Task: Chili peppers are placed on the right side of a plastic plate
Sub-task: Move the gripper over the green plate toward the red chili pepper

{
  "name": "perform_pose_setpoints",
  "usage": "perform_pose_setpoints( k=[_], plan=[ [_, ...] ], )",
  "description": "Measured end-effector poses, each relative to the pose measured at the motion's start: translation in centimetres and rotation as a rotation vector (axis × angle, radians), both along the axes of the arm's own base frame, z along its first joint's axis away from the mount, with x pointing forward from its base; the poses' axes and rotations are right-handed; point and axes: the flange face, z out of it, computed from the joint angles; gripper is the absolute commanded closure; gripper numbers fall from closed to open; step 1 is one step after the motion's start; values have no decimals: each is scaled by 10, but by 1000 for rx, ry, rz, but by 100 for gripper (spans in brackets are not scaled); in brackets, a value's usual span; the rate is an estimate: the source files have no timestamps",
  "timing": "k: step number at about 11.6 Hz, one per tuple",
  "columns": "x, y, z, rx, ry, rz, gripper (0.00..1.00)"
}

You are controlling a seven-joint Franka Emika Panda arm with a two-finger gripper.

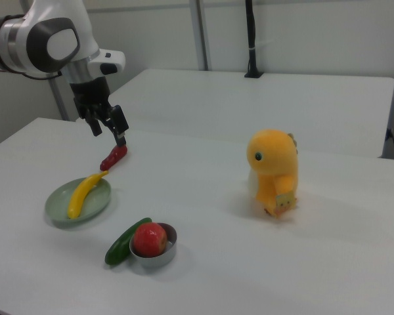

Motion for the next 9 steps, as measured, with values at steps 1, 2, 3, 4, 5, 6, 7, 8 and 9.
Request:
perform_pose_setpoints(
  k=[1, 2, 3, 4, 5, 6, 7, 8, 9],
  plan=[
    [0, 0, 0, 0, 1, 5, 0],
    [0, 0, -1, -1, 1, 13, 0],
    [0, 0, -1, -2, 2, 16, 0],
    [0, 1, -1, -2, 2, 18, 0],
    [2, 2, -2, -1, -10, 21, 0],
    [7, 9, -6, 1, -30, 32, 0],
    [14, 19, -13, 4, -51, 48, 0],
    [22, 31, -23, 8, -78, 67, 0],
    [31, 41, -34, 12, -107, 82, 0]
  ],
)
